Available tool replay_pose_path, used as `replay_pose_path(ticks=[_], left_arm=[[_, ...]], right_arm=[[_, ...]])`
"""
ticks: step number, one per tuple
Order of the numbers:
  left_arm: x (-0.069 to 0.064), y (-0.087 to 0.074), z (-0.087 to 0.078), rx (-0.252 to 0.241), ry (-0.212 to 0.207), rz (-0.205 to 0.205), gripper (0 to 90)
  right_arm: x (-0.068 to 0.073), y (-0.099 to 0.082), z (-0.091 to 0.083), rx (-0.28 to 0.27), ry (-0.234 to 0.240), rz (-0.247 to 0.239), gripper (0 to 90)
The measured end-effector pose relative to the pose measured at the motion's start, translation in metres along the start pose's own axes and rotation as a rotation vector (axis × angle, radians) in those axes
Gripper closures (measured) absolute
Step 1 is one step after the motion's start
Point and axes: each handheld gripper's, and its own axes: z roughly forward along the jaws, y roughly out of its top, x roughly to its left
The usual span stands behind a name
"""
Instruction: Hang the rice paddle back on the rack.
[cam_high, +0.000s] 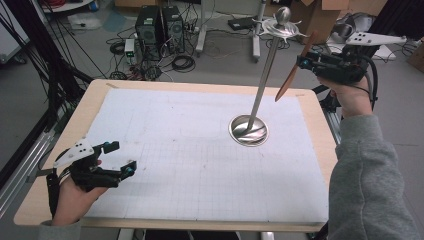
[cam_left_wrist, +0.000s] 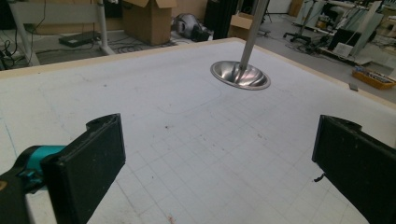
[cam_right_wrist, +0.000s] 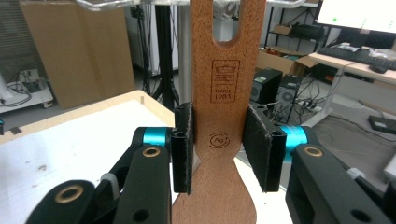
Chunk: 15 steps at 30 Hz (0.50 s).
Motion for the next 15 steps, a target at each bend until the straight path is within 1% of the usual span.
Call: replay_pose_path(ticks=[3, 4, 5, 10, 12, 13, 14, 15], left_arm=[[0.001, 0.000, -0.002, -0.004, 0.005, -0.001, 3.0], [0.001, 0.001, -0.003, -0.003, 0.007, 0.000, 3.0], [0.001, 0.001, -0.003, -0.004, 0.008, 0.000, 3.0], [0.002, 0.000, -0.004, -0.005, 0.011, -0.003, 3.0], [0.003, 0.000, -0.004, -0.005, 0.013, -0.004, 3.0], [0.003, 0.000, -0.004, -0.004, 0.012, -0.005, 3.0], [0.003, 0.000, -0.005, -0.005, 0.013, -0.006, 3.0], [0.004, -0.001, -0.005, -0.005, 0.014, -0.008, 3.0]], right_arm=[[0.001, 0.001, 0.002, -0.003, -0.007, -0.011, 64.9], [0.001, 0.001, 0.003, 0.003, -0.011, -0.004, 64.9], [0.000, 0.001, 0.004, -0.001, -0.015, -0.018, 64.9], [0.000, 0.002, 0.007, -0.010, -0.008, 0.002, 64.9], [0.000, 0.002, 0.008, -0.013, -0.007, -0.004, 64.9], [0.001, 0.002, 0.009, -0.009, -0.005, 0.005, 64.9], [0.000, 0.002, 0.010, -0.016, -0.006, -0.002, 64.9], [0.000, 0.002, 0.010, -0.013, -0.007, -0.001, 64.9]])
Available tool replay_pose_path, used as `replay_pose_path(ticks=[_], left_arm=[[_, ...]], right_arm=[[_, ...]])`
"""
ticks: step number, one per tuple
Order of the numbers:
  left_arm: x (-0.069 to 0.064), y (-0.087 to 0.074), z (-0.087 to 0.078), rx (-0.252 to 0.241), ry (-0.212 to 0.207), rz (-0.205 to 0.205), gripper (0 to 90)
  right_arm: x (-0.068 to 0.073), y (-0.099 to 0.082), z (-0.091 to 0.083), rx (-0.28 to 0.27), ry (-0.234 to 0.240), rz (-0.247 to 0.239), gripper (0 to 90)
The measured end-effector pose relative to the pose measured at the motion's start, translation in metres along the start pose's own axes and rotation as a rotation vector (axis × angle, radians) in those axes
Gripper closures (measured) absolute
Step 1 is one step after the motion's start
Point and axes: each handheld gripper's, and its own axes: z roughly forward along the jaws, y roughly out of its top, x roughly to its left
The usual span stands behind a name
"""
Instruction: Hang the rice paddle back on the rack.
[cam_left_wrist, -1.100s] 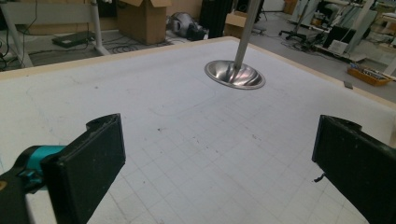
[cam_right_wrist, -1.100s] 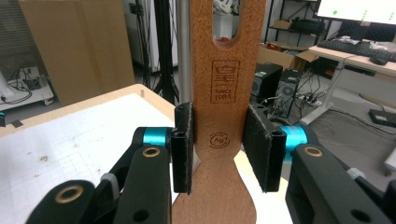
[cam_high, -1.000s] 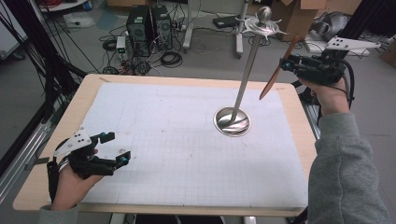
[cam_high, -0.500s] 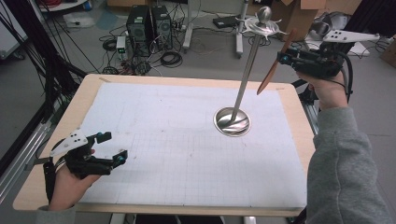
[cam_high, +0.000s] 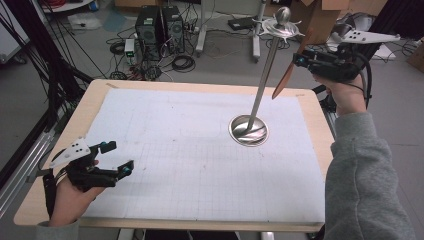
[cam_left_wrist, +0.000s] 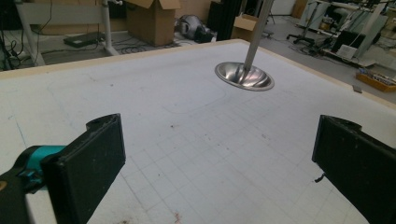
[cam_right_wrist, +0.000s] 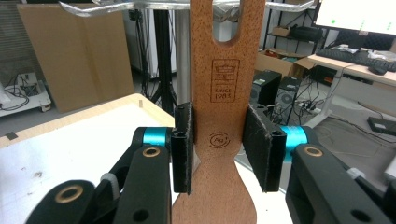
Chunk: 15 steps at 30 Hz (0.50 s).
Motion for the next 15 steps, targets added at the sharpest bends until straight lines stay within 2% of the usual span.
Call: replay_pose_path(ticks=[15], left_arm=[[0.0028, -0.0001, -0.0028, -0.002, 0.018, -0.003, 3.0]], right_arm=[[0.0012, -0.0010, 0.0070, 0.003, 0.009, 0.014, 64.8]])
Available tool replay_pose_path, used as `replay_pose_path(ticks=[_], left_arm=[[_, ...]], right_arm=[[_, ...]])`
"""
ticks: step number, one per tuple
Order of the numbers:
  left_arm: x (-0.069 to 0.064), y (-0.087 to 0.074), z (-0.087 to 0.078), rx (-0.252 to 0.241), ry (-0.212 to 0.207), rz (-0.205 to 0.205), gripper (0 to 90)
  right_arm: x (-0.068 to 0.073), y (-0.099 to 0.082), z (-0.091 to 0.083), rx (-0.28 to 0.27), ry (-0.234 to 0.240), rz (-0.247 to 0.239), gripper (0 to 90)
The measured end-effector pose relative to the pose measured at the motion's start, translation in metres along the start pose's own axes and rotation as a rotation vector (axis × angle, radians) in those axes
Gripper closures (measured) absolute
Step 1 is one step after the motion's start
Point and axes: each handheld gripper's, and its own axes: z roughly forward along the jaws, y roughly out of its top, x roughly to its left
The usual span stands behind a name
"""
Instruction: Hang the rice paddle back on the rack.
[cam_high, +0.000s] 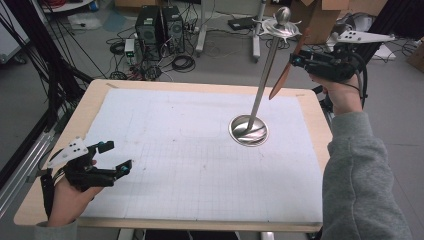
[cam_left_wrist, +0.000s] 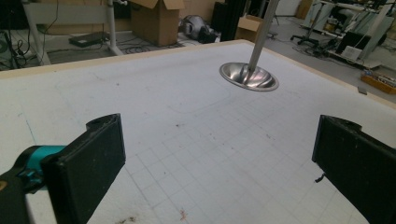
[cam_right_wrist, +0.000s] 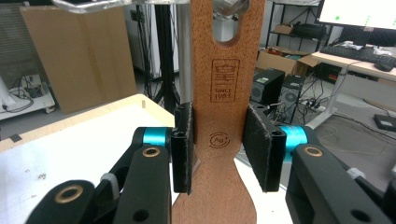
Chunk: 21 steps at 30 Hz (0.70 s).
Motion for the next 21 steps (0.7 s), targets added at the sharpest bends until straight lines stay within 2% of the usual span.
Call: replay_pose_path(ticks=[7, 17, 21], left_arm=[[-0.0005, 0.0000, 0.0003, 0.002, 0.000, 0.002, 3.0], [0.0000, -0.0007, 0.0007, 0.005, 0.000, -0.001, 3.0], [-0.0002, -0.0005, 0.0005, 0.002, 0.000, -0.002, 3.0]], right_arm=[[0.0002, -0.0030, 0.0022, 0.016, -0.003, -0.003, 64.8], [-0.0002, -0.0061, 0.0018, 0.001, -0.003, 0.005, 64.6], [0.0000, -0.0074, 0.0016, -0.012, -0.011, 0.005, 61.2]])
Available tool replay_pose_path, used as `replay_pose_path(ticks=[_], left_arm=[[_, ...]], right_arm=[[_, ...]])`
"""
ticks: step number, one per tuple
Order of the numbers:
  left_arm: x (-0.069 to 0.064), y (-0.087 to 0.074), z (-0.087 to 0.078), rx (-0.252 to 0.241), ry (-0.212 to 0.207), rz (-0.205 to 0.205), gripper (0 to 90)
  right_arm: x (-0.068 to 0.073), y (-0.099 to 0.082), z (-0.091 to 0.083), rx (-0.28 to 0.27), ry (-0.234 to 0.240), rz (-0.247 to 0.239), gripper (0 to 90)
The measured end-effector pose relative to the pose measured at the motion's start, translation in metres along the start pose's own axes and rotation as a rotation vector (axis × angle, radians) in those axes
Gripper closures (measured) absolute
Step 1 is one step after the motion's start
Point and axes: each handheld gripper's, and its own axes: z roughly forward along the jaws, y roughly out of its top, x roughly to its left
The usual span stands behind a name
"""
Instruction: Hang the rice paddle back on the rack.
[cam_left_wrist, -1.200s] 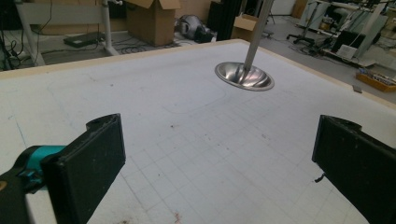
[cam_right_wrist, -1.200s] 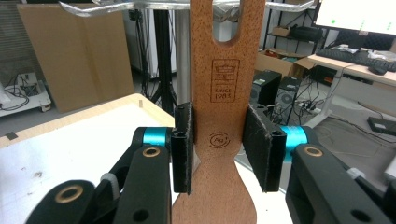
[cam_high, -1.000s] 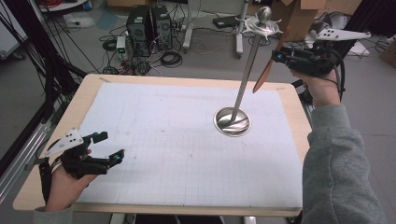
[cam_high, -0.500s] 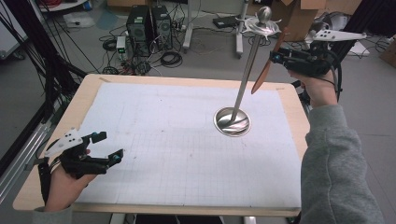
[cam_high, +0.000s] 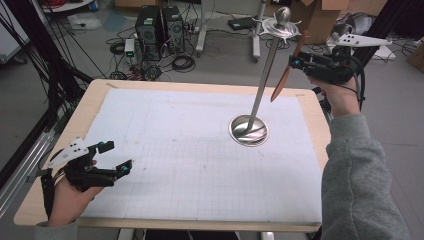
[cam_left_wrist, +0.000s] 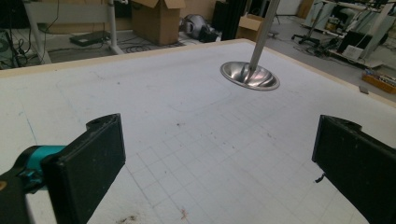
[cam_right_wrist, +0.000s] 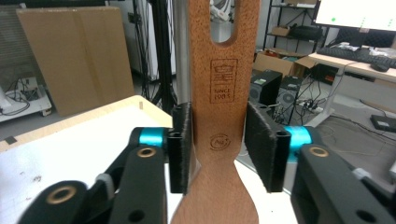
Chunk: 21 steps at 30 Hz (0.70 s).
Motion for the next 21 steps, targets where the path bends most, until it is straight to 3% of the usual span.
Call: replay_pose_path(ticks=[10, 19, 21], left_arm=[[0.0007, -0.0001, -0.0002, -0.004, 0.002, 0.002, 3.0], [0.0000, -0.0002, 0.0006, -0.001, 0.001, 0.003, 3.0], [-0.0006, 0.0001, 0.0009, -0.003, -0.002, 0.006, 3.0]], right_arm=[[0.0015, -0.0050, -0.0001, 0.006, -0.007, -0.001, 47.2], [0.0049, -0.0081, 0.0038, 0.052, 0.000, -0.009, 24.2], [0.0054, -0.0099, 0.0063, 0.072, -0.003, 0.002, 14.2]])
